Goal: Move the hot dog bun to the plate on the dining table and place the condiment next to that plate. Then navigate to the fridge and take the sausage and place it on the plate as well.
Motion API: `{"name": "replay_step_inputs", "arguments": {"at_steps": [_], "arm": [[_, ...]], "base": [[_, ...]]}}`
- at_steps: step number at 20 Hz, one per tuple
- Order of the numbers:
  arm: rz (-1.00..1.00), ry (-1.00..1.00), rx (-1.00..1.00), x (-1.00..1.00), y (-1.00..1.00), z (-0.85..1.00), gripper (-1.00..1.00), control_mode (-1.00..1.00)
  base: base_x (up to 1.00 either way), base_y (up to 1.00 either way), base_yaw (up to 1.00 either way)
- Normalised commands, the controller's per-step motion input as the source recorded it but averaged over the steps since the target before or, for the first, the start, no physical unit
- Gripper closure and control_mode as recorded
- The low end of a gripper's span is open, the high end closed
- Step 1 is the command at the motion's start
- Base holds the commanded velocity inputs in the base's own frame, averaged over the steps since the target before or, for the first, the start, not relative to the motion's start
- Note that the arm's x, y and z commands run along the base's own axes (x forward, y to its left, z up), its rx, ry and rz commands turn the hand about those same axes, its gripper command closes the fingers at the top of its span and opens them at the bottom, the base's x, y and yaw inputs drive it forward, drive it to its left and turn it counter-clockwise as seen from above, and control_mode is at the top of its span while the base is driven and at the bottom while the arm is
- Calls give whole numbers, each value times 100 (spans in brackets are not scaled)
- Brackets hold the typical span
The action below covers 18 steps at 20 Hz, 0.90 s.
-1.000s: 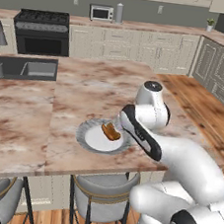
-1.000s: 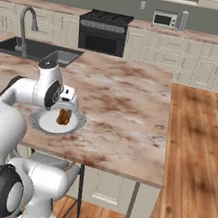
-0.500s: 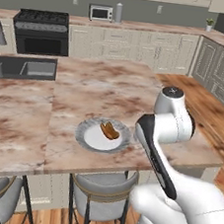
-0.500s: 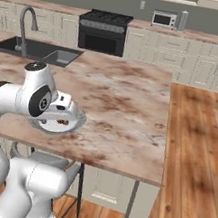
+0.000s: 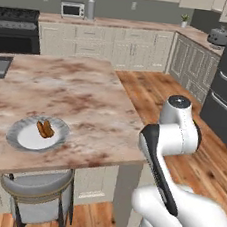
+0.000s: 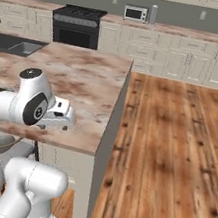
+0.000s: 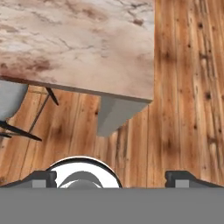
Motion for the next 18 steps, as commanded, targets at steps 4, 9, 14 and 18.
{"name": "replay_step_inputs", "arguments": {"at_steps": [4, 9, 14, 18], "arm": [[0, 0, 0, 0, 0, 0, -100, 100], [0, 0, 0, 0, 0, 0, -100, 100], [0, 0, 0, 0, 0, 0, -100, 100], [0, 0, 0, 0, 0, 0, -100, 100]], "base": [[15, -100, -7], [37, -100, 0], [75, -100, 0], [100, -100, 2]]}}
